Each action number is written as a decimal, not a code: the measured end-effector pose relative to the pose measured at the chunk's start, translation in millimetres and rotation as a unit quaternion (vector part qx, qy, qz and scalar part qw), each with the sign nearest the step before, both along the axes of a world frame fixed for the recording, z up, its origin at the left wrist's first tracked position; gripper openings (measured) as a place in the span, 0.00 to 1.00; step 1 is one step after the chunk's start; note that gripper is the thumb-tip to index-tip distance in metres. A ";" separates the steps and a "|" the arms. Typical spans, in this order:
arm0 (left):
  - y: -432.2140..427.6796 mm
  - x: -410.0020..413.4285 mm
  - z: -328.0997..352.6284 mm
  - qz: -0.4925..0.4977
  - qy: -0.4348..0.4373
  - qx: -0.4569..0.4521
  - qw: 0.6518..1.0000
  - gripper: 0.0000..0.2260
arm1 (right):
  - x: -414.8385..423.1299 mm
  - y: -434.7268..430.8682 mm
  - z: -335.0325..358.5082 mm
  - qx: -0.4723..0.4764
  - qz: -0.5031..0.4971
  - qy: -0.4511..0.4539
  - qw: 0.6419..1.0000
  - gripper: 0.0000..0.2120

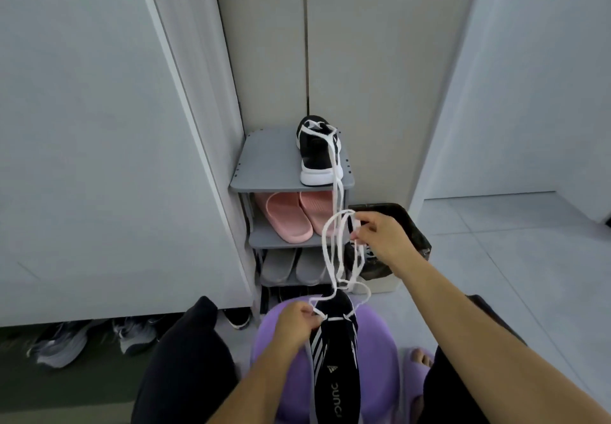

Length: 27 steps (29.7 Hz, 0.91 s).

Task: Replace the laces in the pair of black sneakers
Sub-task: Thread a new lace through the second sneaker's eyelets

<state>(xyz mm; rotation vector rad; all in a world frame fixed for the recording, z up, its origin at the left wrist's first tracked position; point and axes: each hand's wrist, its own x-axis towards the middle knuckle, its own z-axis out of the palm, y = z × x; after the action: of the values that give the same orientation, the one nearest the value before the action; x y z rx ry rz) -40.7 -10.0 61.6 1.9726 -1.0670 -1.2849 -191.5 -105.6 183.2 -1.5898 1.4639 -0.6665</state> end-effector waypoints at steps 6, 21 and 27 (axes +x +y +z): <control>-15.2 -15.4 -39.6 0.076 -0.043 0.091 0.992 0.10 | -4.8 35.9 -107.0 0.171 -0.025 0.104 0.979 0.33; -50.1 8.3 -38.4 0.406 0.164 -0.032 0.898 0.08 | -0.9 61.0 -157.9 0.139 0.025 0.247 0.959 0.07; -57.8 11.3 -8.4 0.333 0.223 -0.034 0.916 0.07 | 1.1 47.8 -166.9 0.208 -0.060 0.104 0.971 0.19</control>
<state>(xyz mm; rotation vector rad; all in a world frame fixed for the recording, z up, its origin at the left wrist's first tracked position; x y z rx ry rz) -29.4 -67.8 53.2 1.6458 -0.1775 -1.1872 -190.4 -57.9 16.2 -1.2787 1.7318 -0.2359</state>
